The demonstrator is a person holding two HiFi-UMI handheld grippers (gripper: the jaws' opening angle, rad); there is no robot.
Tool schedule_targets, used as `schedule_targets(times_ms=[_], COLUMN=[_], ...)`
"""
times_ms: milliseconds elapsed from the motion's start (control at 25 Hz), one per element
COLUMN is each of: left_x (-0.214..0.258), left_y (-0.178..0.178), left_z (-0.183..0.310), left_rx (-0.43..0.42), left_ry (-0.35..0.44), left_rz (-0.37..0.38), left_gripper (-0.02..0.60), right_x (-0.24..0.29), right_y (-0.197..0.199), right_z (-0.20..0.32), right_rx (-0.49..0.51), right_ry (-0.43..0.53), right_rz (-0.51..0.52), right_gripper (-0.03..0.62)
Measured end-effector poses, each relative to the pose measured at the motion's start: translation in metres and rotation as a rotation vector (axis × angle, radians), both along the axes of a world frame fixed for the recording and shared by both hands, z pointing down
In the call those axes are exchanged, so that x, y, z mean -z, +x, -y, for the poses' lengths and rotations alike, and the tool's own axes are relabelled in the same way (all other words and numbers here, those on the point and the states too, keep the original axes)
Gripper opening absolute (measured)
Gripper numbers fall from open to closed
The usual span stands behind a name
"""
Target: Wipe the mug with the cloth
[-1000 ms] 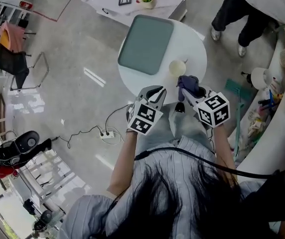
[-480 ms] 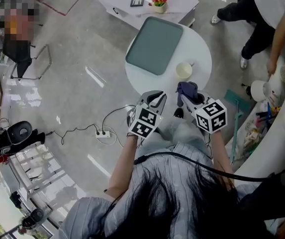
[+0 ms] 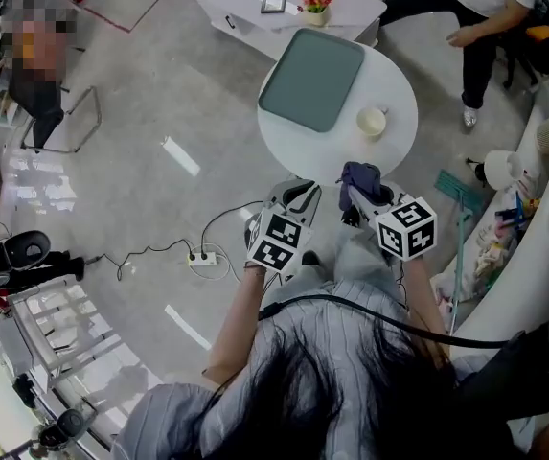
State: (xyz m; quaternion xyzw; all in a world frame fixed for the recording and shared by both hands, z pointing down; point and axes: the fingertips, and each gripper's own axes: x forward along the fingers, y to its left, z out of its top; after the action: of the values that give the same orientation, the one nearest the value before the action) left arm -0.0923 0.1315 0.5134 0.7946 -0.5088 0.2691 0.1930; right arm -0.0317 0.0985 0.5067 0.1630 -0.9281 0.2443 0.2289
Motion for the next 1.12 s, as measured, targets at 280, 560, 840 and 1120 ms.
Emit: schedule_targets(times_ms=[280,560,840,1120], left_x=[0.000,0.002,0.004,0.010], left_y=[-0.009,0.002,0.008,0.018], left_z=[-0.042,-0.084,-0.125,-0.139], left_rx=[0.005,-0.004,0.001,-0.008], left_ry=[0.020,0.040,0.061,0.070], left_rz=[-0.029,-0.022,-0.026,-0.075], left_gripper=[0.044,0.044,0.044,0.044], right_x=[0.005,0.013,0.012,0.013], right_y=[-0.005,0.006,0.022,0.035], right_z=[-0.049,-0.087,-0.140,-0.169], right_rx=[-0.034,-0.069,-0.075,-0.097], right_ry=[0.001,0.014,0.041,0.061], right_rz=[0.017,0.038,0.033,0.021], right_gripper=[0.080,0.080,0.080,0.080])
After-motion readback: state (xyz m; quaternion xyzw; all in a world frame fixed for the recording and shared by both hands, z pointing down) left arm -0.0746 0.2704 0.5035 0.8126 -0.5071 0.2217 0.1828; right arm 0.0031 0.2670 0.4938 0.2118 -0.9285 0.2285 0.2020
